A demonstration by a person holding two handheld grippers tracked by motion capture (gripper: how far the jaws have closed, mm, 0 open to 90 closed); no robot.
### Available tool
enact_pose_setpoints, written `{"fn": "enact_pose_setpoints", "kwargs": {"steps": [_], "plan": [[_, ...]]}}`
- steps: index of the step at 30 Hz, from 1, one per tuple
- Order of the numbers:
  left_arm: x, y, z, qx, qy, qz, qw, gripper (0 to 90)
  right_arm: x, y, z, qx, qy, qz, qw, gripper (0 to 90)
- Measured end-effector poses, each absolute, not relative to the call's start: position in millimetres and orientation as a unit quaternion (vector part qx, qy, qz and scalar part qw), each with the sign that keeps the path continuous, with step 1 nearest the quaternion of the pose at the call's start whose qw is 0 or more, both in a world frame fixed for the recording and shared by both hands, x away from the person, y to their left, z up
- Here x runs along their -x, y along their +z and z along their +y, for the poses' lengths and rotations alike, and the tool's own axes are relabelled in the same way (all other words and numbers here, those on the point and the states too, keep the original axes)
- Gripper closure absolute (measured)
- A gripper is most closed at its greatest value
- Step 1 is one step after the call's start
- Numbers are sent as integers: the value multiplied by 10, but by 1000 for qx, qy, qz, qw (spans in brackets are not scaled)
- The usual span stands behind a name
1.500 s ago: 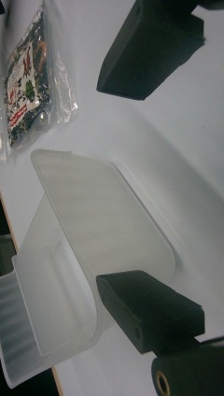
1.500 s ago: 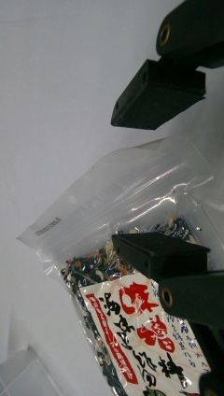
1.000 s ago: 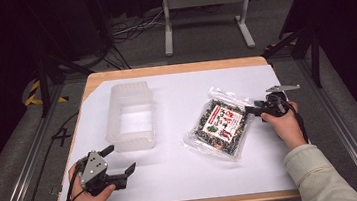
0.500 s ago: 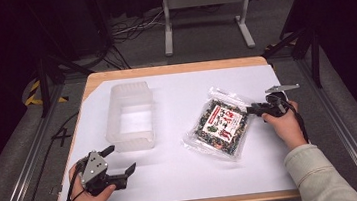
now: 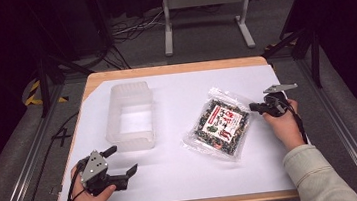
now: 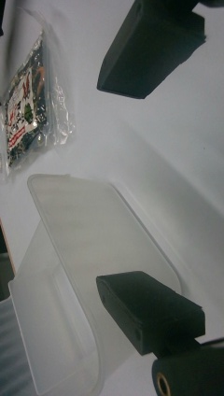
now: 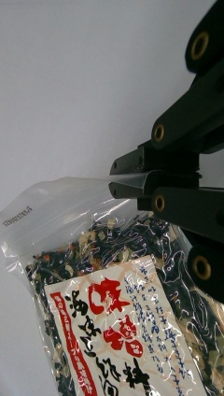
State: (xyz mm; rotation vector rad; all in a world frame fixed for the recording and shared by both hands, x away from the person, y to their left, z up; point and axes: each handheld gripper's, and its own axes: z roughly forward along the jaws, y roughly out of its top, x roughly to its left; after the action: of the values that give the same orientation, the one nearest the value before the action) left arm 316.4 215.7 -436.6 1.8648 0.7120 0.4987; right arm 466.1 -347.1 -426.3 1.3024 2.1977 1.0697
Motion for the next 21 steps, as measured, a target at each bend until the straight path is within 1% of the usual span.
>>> {"fn": "enact_pose_setpoints", "kwargs": {"steps": [2, 3, 4, 7, 9, 12, 16, 20, 21], "plan": [[-3169, -4373, 2144, -775, 202, 290, 524, 42, -4647, -4230, -3470, -461, 383, 779, 186, 900], [-3167, -4387, 2104, -769, 183, 279, 545, 28, -4642, -4217, -3472, -458, 385, 779, 188, 900], [-3167, -4387, 2104, -769, 183, 279, 545, 28, -4636, -4205, -3477, -457, 387, 779, 188, 900], [-3134, -4377, 2019, -767, 184, 249, 562, 5, -4617, -4166, -3490, -454, 396, 776, 189, 900], [-3117, -4370, 1974, -760, 188, 240, 574, 5, -4595, -4118, -3499, -453, 404, 771, 192, 900], [-3109, -4371, 1927, -771, 179, 236, 564, 13, -4561, -4021, -3516, -447, 416, 767, 196, 900], [-3102, -4353, 1909, -775, 175, 235, 560, 32, -4513, -3867, -3512, -438, 427, 766, 199, 900], [-3106, -4326, 1914, -778, 154, 242, 558, 71, -4460, -3699, -3496, -431, 441, 762, 195, 900], [-3112, -4326, 1917, -779, 154, 240, 558, 93, -4432, -3629, -3482, -426, 446, 762, 195, 900]]}}
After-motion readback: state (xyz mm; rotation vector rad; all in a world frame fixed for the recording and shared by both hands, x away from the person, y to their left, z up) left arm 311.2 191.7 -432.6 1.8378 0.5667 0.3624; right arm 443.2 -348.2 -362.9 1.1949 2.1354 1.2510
